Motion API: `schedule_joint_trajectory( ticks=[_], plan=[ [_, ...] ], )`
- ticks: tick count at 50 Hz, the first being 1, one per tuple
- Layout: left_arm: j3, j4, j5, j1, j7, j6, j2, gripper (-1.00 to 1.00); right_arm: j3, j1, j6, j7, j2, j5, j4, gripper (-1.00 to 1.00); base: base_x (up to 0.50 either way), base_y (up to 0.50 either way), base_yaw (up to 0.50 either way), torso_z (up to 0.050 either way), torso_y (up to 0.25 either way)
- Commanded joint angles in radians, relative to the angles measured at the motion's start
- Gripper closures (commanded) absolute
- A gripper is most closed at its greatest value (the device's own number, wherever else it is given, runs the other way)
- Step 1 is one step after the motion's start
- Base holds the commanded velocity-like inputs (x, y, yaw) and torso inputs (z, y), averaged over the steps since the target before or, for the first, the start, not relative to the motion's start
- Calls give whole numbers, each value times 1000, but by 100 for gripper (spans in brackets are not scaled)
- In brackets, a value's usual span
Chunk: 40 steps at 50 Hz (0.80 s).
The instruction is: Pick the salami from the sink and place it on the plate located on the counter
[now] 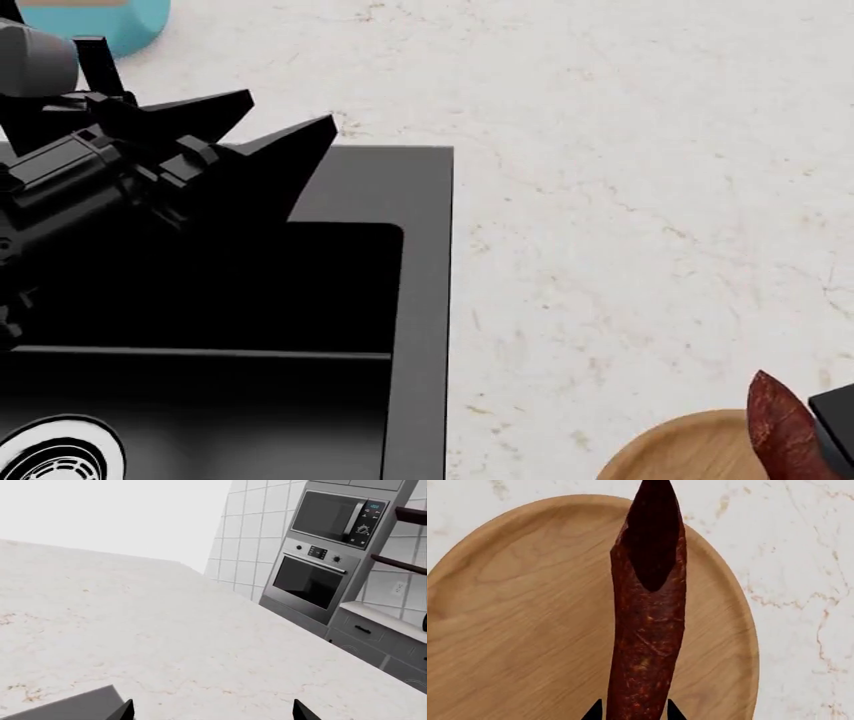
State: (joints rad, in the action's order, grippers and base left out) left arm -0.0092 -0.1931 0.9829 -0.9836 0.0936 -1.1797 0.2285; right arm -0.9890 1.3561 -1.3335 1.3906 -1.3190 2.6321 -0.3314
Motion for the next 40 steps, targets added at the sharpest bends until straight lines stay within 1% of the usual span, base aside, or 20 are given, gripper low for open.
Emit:
schedule_joint_trajectory(
  ticks=[1,8,13,24,31,32,37,40],
  plan=[
    [-16,-11,7,16,13,73,-10,-100,-20,-51,6,-49,-12,-50,-14,100,0,0,0,0,0],
    [-15,-5,14,14,12,76,-10,-100,-36,-77,22,-57,-22,-47,-56,100,0,0,0,0,0],
    [-12,-2,14,19,15,84,-7,-100,-44,-111,34,-84,-23,-84,-65,100,0,0,0,0,0],
    [-6,2,19,20,17,92,-3,-100,-61,-150,44,-114,3,-136,-50,100,0,0,0,0,0],
    [0,5,21,21,20,97,-2,-100,-63,-159,47,-127,-1,-148,-53,100,2,0,0,0,0],
    [0,6,22,21,20,97,-1,-100,-62,-155,46,-124,-4,-144,-55,-100,0,0,0,0,-10],
    [-3,3,35,18,12,91,-1,-100,-62,-127,41,-93,-13,-111,-62,-100,0,0,0,0,0],
    [-3,0,40,17,8,89,-2,-100,-59,-71,31,-38,-27,-45,-75,-100,0,0,0,0,0]
  ],
)
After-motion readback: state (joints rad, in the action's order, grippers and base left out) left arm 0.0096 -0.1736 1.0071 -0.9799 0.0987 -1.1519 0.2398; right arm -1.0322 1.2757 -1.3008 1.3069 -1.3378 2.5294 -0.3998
